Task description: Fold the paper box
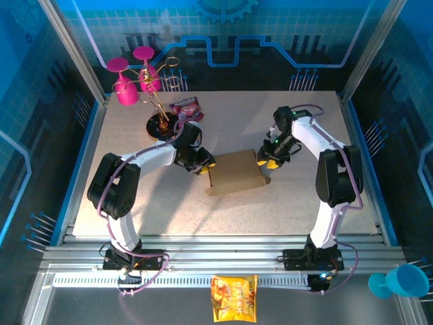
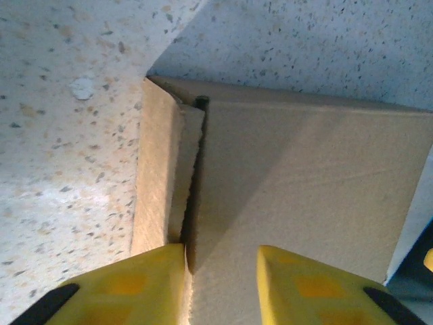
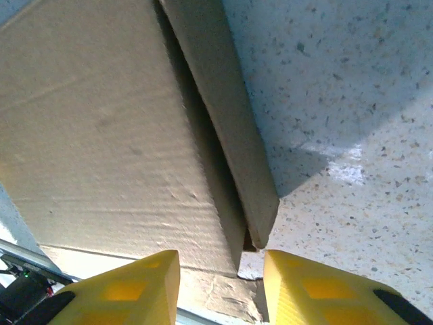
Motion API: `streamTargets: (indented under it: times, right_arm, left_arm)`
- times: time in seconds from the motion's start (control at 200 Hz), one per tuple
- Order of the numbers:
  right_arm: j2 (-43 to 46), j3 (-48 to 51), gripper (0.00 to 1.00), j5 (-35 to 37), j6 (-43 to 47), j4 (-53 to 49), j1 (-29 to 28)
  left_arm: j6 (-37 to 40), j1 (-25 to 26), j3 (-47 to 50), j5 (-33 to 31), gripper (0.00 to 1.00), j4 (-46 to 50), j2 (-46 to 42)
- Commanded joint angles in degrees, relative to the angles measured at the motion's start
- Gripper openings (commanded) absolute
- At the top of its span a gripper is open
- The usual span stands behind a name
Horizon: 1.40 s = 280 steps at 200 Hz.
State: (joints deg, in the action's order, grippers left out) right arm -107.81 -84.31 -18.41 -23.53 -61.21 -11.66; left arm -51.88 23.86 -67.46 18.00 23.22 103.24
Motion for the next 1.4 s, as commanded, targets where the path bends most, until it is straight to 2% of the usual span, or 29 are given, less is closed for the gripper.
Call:
streamTargets:
  times: [0.0,0.225,0.37,0.53,0.625,0.7,0.795,0.996,1.161,1.266,1.396]
  right_arm:
    - [3.9,3.7,0.38,-1.5,-0.8,3.3,0.4]
    - [4.6,10.3,0.42,-9.7,-1.8,11.5,2.3]
    - [4.0,11.9,0.47,-11.4,-1.6,14.3,4.2]
    - [3.0,13.8,0.52,-16.5,-0.4,19.4,7.1]
    - [1.6,14.5,0.56,-21.4,1.6,22.2,7.6]
    - [0.4,14.5,0.58,-22.5,3.4,22.7,7.6]
    - [-0.6,16.0,0.63,-23.6,4.5,24.5,8.2]
    - [-3.3,17.4,0.63,-23.8,3.8,26.6,10.5]
    - [-2.8,18.6,0.65,-28.2,5.2,29.0,10.2]
    - [-3.6,18.0,0.68,-28.8,6.5,28.1,9.7]
    - [-5.4,16.5,0.69,-27.6,8.2,26.5,9.4]
  left_arm:
    - [1.1,0.2,-2.0,-2.3,0.41,4.9,-3.7]
    - [1.2,-0.7,0.9,-0.1,0.46,2.9,-3.7]
    - [1.6,-0.9,3.0,1.6,0.49,0.7,-2.0]
    - [-0.2,-0.9,7.5,3.6,0.48,-5.6,-1.0]
    - [-1.2,-0.8,9.5,4.3,0.47,-8.6,-0.7]
    - [-1.4,-0.9,10.4,4.2,0.45,-10.3,-0.8]
    - [-1.6,-0.9,11.7,4.5,0.41,-12.3,-0.8]
    - [-1.6,-0.9,14.4,3.6,0.27,-14.2,-0.9]
    - [0.0,-1.4,15.7,3.5,0.15,-13.7,-1.2]
    - [1.6,-2.5,16.3,3.6,0.10,-12.8,-1.8]
    - [4.1,-3.7,16.3,4.5,0.09,-11.2,-1.7]
